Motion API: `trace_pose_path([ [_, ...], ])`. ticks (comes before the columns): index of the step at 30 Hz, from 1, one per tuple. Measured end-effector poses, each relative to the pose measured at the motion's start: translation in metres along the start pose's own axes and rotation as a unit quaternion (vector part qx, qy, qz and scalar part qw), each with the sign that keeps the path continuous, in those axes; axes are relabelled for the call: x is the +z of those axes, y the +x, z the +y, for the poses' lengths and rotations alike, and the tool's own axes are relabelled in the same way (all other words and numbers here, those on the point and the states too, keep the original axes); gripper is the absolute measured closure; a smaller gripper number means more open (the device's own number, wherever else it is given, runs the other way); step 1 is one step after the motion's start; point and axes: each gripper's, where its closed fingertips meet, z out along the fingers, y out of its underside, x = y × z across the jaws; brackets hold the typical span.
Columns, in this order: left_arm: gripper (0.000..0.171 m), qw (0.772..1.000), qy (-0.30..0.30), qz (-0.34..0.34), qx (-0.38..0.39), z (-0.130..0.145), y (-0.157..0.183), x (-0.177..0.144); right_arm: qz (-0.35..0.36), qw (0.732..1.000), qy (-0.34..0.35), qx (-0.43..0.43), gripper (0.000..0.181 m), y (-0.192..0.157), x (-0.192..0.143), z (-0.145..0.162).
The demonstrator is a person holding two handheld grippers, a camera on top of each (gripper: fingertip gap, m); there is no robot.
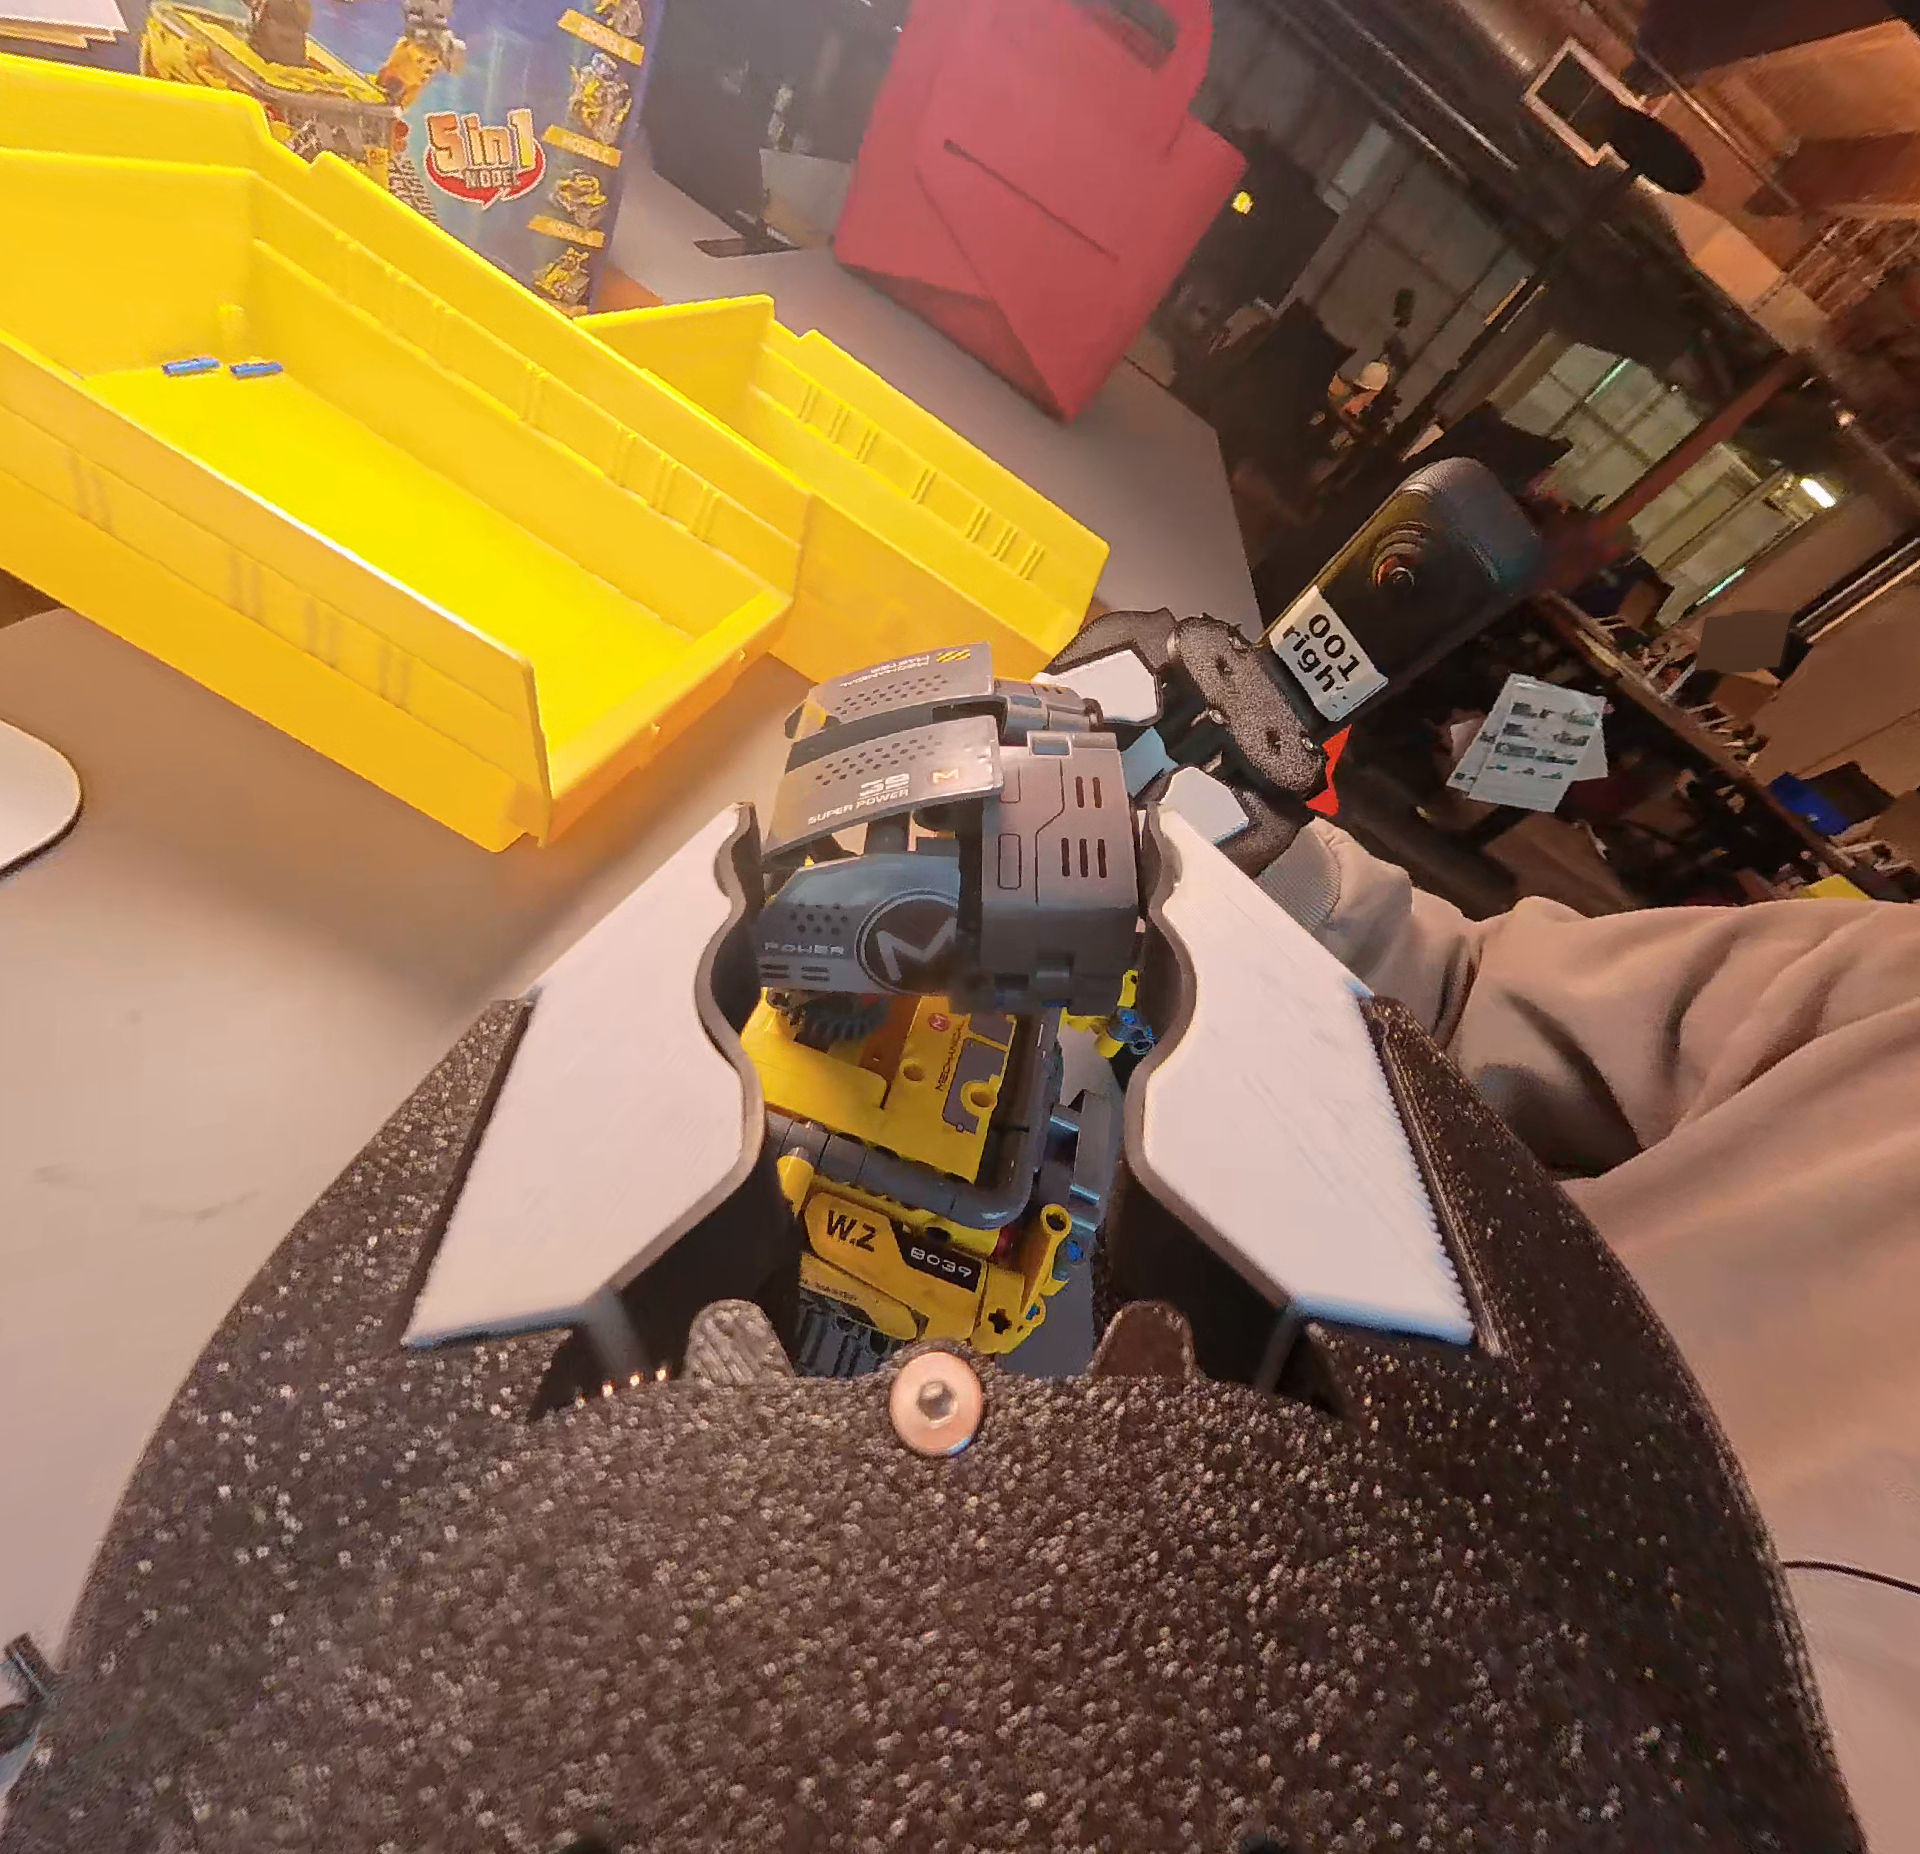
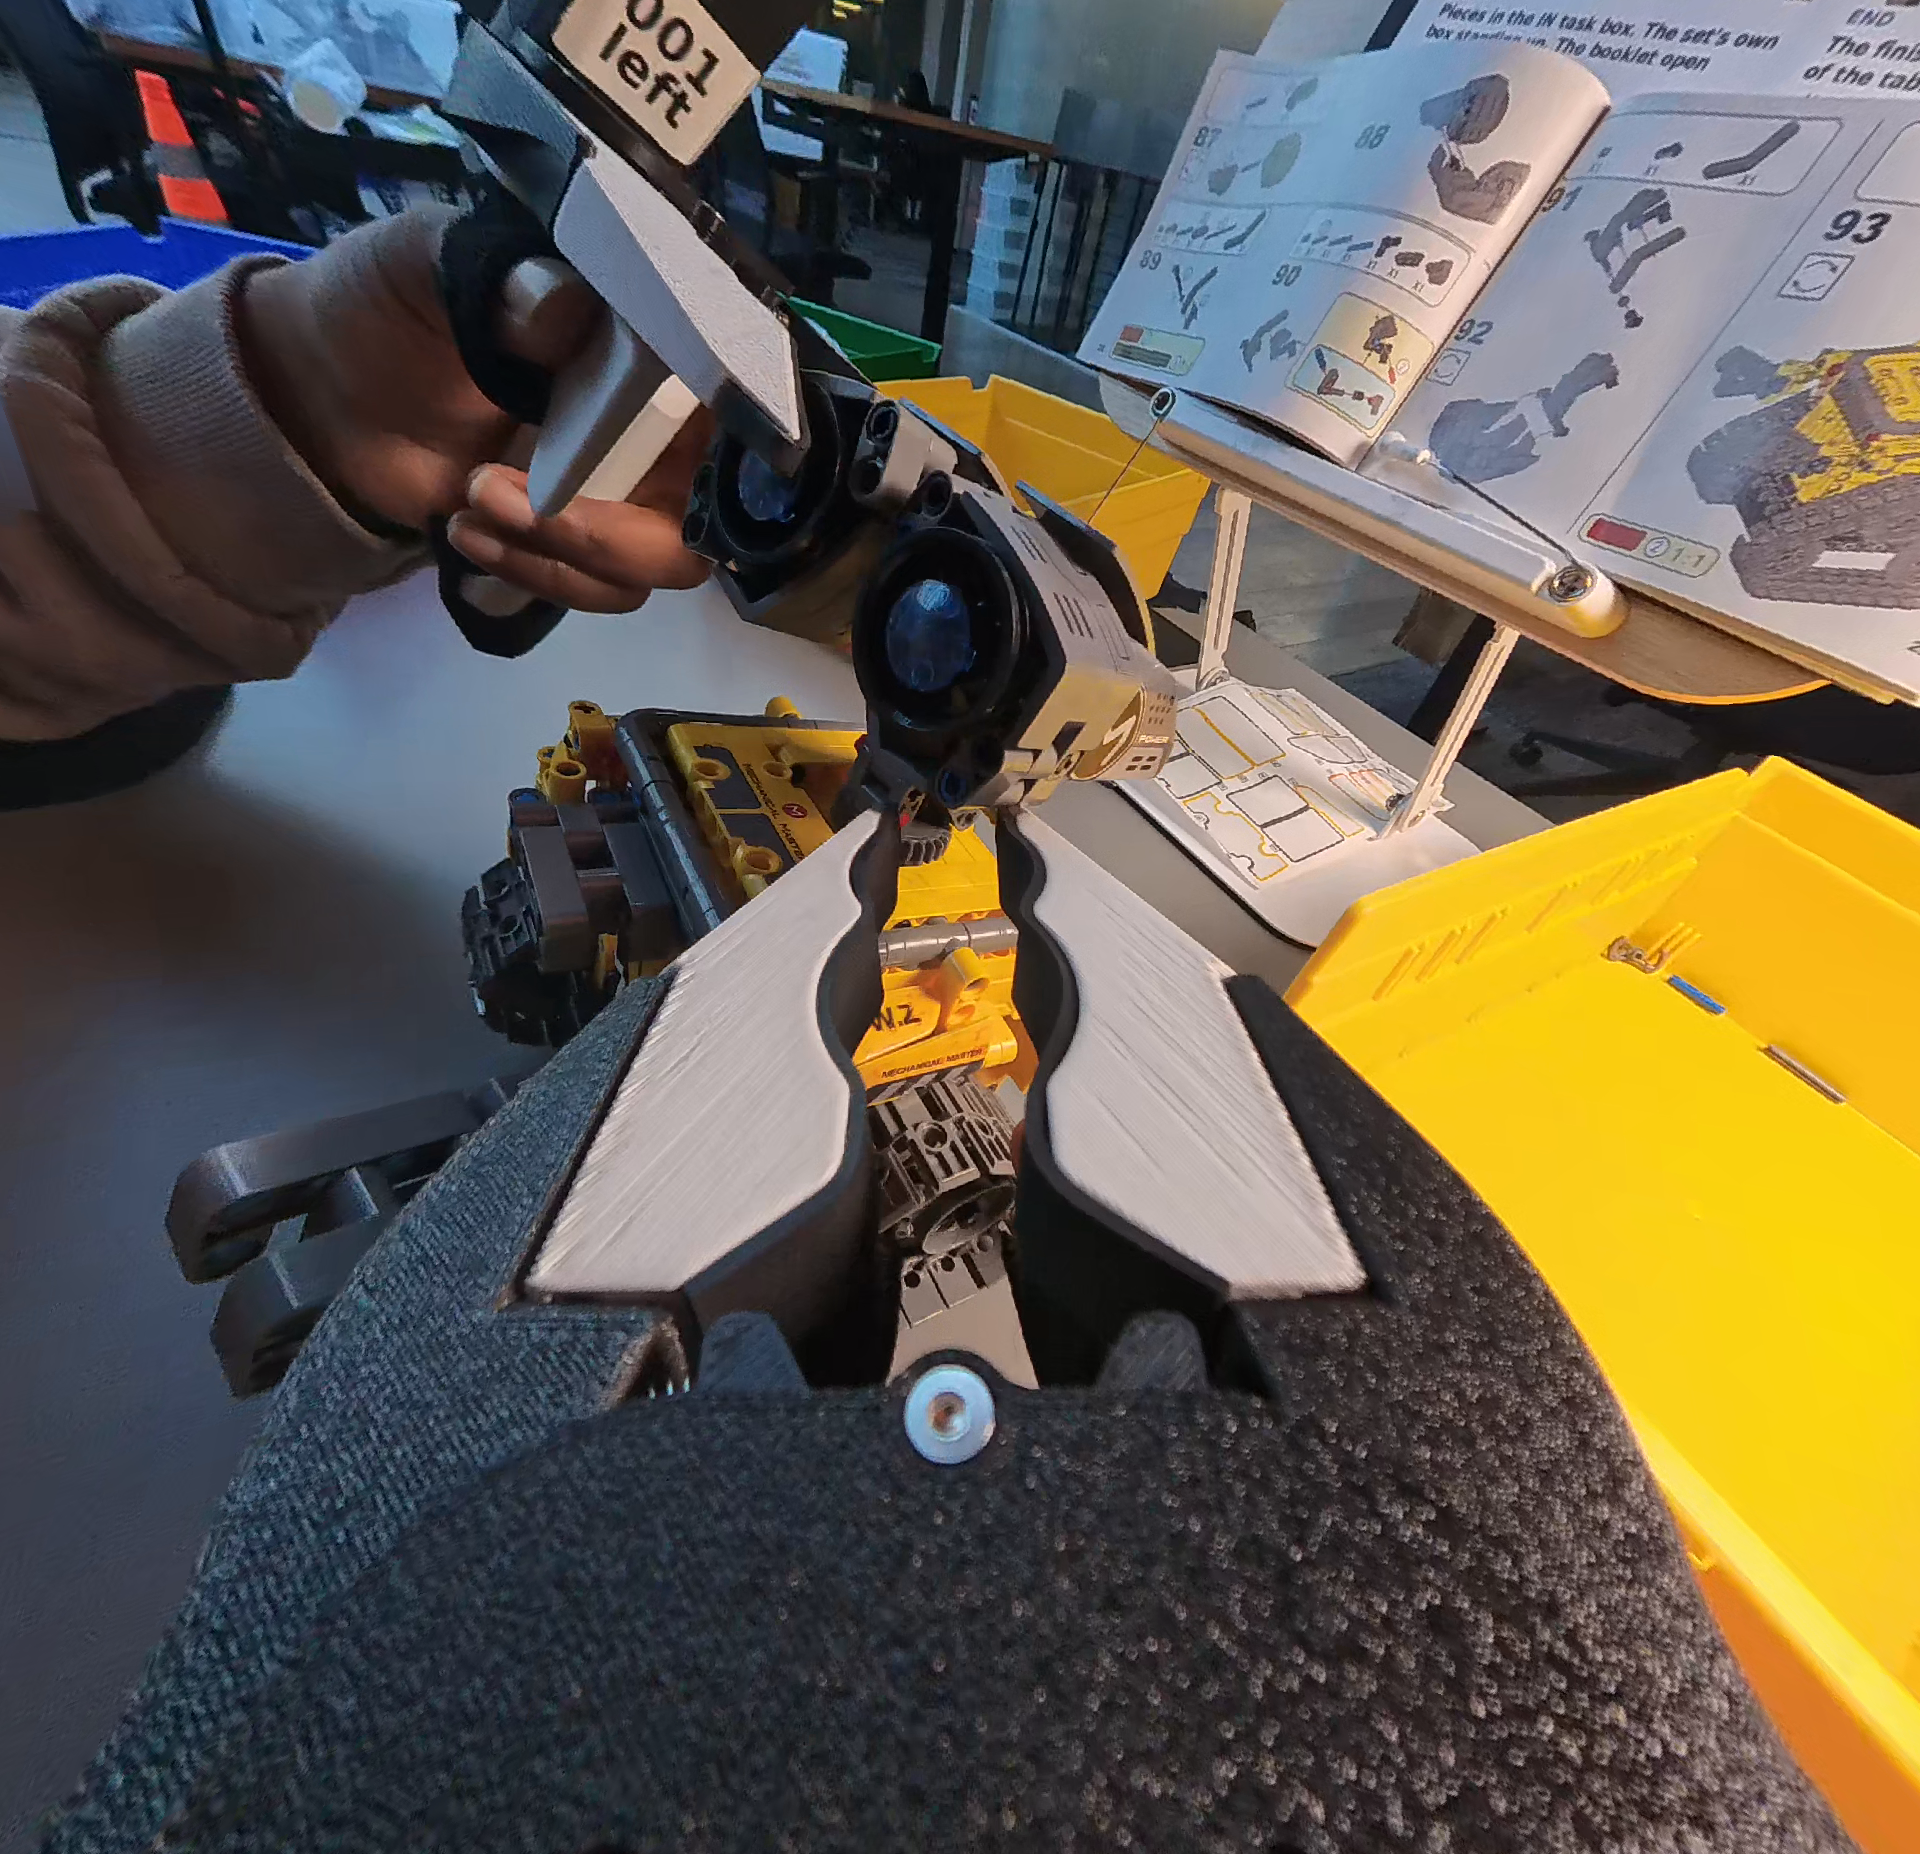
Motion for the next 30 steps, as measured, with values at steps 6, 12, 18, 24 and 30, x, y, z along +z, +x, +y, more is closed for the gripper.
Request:
trace_pose_path([
  [6,0.1,0.999,0.01,0.047,0.023,0.001,0.001,-0.004,-0.014,1.0,0.007,-0.012,0.163,-0.006,-0.002,-0.003],
  [12,0.1,0.992,0.017,0.114,0.053,0.006,0.006,-0.011,-0.06,0.997,0.018,-0.042,0.163,-0.025,-0.004,-0.005],
  [18,0.099,0.985,0.014,0.137,0.101,0.012,0.009,-0.019,-0.104,0.993,0.029,-0.051,0.163,-0.04,-0.012,-0.009],
  [24,0.102,0.984,0.022,0.116,0.136,0.008,0.004,-0.03,-0.114,0.991,0.055,-0.034,0.163,-0.042,-0.018,-0.018],
  [30,0.106,0.983,0.028,0.118,0.139,0.005,0.005,-0.034,-0.103,0.992,0.06,-0.029,0.163,-0.038,-0.019,-0.021],
])
